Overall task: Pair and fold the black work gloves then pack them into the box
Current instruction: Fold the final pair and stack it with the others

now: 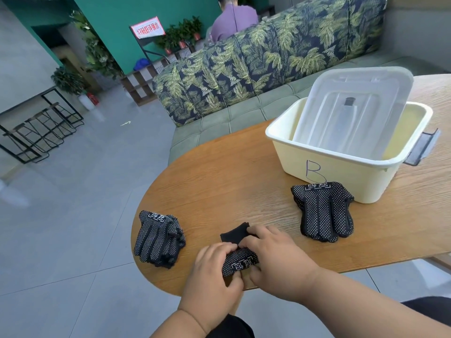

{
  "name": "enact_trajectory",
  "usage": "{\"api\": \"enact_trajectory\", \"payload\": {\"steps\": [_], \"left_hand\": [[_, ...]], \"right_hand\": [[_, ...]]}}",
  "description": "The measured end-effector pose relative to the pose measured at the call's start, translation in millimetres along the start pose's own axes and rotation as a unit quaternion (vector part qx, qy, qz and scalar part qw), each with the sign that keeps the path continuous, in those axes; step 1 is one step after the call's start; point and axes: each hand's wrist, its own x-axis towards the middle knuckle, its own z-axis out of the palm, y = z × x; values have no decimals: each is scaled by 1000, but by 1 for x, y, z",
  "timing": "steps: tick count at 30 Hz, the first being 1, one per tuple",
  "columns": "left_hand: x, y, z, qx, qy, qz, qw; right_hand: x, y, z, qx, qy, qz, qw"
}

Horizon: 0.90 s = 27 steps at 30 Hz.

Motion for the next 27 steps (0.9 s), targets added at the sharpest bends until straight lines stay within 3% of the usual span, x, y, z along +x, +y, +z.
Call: {"api": "enact_trajectory", "payload": {"steps": [3,8,12,15,18,21,25,27], "left_hand": [[5,0,-5,-19,15,-14,1000],[6,9,-17,-198,3,-150,969],[2,20,-20,-260,-46,-125,956],[3,24,-15,-308,-50,-156,937],[9,30,-18,-456,-33,-190,869],[18,45,-26,-541,-41,-190,818],[28,60,-22,-578,-37,-205,789],[32,66,-19,-591,-32,-218,776]], "right_hand": [[-1,-2,-2,-14,16,-7,1000],[-4,0,-4,-27,56,-14,998],[-8,1,-8,13,108,2,994],[-15,0,-15,108,137,41,984],[-21,-4,-23,271,146,102,946],[-25,-8,-33,439,138,130,878],[-29,-10,-39,566,118,166,799],[-30,-8,-40,577,117,175,789]]}}
